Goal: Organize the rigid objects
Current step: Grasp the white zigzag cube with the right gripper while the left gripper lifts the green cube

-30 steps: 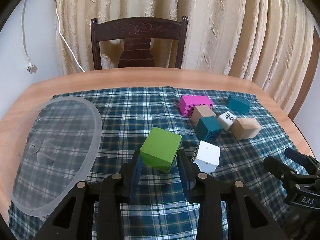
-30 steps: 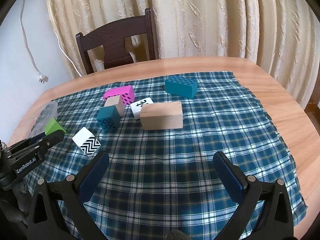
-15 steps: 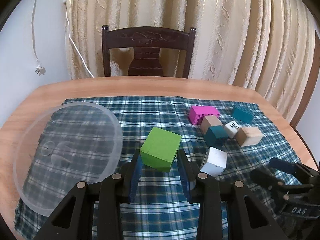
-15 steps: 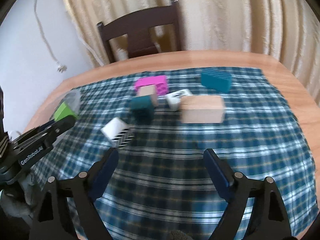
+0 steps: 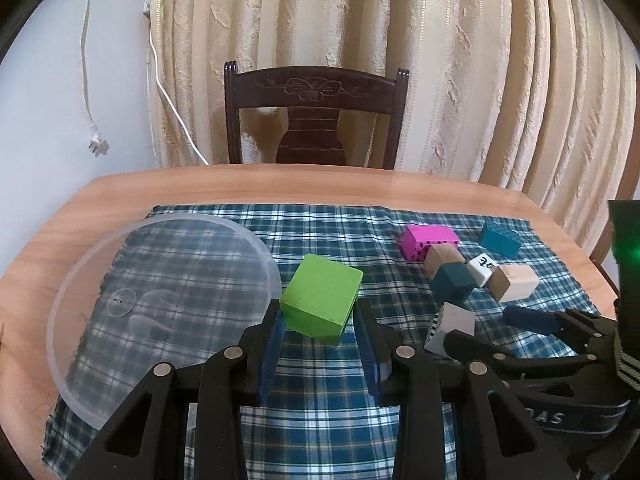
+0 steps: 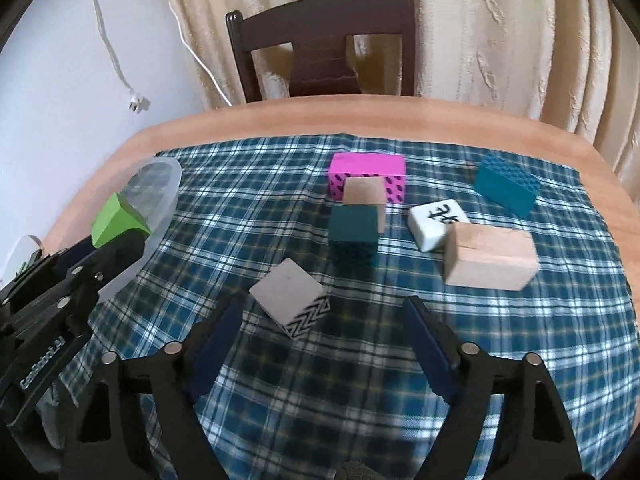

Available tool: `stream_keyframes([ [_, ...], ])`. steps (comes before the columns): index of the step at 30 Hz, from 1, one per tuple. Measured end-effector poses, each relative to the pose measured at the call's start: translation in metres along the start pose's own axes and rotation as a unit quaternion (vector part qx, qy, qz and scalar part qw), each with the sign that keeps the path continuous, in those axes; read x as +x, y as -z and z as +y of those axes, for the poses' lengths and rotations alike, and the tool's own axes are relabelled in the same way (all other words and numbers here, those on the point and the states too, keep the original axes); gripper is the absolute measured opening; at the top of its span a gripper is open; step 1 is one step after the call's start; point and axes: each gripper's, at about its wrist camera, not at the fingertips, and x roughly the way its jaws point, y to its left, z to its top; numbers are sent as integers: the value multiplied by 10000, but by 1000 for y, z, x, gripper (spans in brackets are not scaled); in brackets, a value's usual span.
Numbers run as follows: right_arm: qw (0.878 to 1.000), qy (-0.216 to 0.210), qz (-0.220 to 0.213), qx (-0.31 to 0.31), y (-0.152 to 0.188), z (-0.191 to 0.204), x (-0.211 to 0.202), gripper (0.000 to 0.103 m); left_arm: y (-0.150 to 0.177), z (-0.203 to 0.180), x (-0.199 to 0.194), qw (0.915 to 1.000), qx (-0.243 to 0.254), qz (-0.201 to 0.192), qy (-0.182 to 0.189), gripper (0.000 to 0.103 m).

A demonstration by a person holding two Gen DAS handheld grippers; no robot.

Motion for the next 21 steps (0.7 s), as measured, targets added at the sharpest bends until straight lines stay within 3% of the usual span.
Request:
stream_keyframes([
  [5, 9999, -32, -11, -119, -6, 8, 10, 70, 0, 3, -1, 10000, -60, -20, -61, 37],
  [9, 9999, -73, 55, -120, -7, 9, 18, 56, 0, 6, 0, 9999, -113, -27, -115, 37],
  [21, 9996, -133, -77, -224, -2, 14, 16, 44, -3, 23, -3, 9985, -408, -105, -342, 37],
])
